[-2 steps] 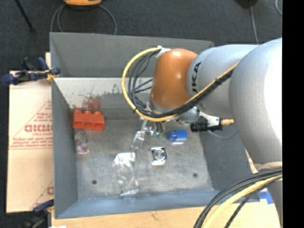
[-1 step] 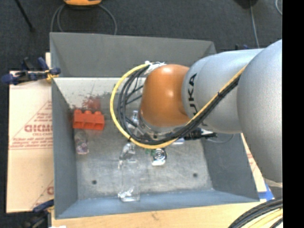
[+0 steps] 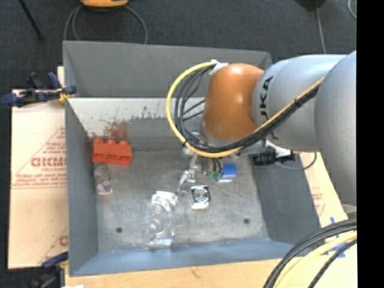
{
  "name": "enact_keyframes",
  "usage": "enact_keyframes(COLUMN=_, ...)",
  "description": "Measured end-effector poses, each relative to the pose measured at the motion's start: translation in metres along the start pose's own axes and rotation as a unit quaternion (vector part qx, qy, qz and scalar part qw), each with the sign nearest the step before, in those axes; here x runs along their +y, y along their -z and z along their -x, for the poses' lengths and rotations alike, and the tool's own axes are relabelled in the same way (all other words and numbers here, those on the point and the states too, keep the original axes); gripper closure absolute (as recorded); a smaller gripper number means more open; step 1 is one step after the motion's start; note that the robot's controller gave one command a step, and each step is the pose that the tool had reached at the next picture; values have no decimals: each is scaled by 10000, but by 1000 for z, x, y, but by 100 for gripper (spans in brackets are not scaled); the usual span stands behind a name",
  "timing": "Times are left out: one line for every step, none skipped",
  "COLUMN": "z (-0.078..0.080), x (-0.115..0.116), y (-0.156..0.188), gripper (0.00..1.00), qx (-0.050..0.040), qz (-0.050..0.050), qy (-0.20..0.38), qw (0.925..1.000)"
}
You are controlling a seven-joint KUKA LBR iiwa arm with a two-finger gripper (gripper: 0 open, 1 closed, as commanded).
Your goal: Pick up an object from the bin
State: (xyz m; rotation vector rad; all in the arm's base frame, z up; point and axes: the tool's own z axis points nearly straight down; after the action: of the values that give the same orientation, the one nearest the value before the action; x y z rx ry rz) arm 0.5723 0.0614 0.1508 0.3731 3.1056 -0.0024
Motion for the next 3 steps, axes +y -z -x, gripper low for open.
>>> enact_keyframes(z=13, x=32, y=-24, gripper=0, qx=27, qz=31, qy=-214, qw=9998)
enact_keyframes(z=-100, x=63, y=22, gripper=0, qx=68, qz=11, qy=-856, qw=9963)
enact_keyframes(z=-47, x=96, y=-18, gripper=0, qx=54, qz=5, qy=-982, qw=9952)
